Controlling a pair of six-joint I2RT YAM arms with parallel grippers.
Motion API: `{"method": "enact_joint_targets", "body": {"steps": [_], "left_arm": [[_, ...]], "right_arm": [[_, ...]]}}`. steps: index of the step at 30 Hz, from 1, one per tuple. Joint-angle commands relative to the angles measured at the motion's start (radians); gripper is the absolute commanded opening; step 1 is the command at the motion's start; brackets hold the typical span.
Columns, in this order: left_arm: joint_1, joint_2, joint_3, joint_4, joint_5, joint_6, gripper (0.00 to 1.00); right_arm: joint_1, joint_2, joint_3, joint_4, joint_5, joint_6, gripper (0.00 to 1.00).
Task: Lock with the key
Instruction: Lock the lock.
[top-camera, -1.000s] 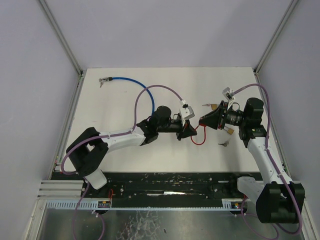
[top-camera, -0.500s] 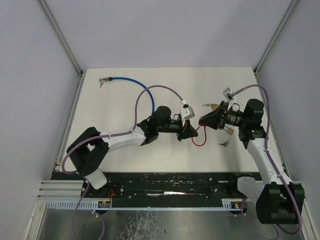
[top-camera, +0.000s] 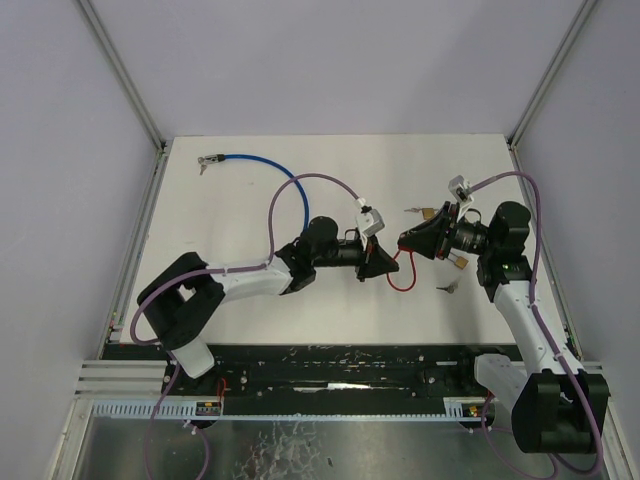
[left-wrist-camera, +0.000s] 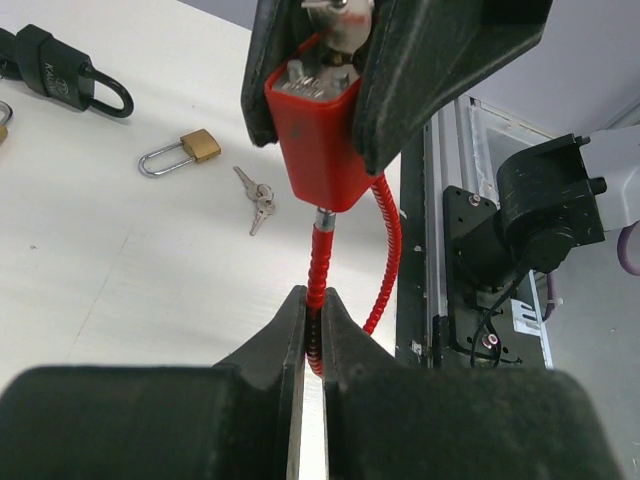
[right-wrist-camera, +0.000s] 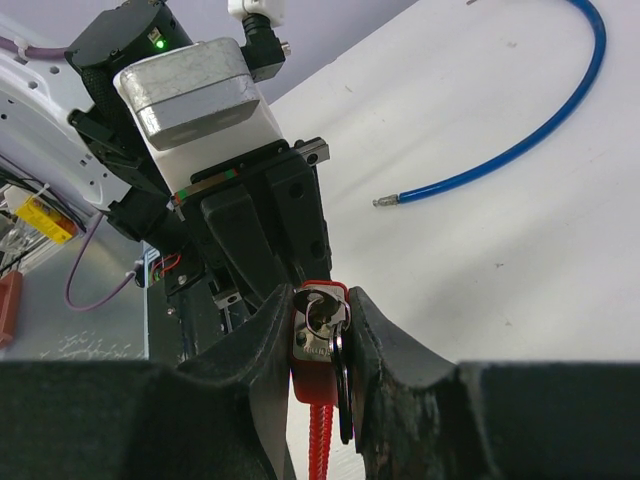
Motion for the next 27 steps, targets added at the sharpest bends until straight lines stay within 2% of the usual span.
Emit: {"method": "enact_joint_targets", "body": {"steps": [1, 13, 27], "left_arm": [[-0.002, -0.042, -0.030, 0.169, -0.021, -0.029, 0.00], [-0.001, -0.034, -0.044, 0.293, -0.018, -0.094, 0.00], [-0.023, 0.003, -0.026, 0.472, -0.093, -0.197, 0.00]], "right_arm": [[0.004, -0.023, -0.001, 0.061, 0.004, 0.024, 0.00], [0.004, -0.008, -0.049, 0.188, 0.008, 0.109, 0.00], [0.004, -0.022, -0.189, 0.579, 0.075, 0.330, 0.00]]}}
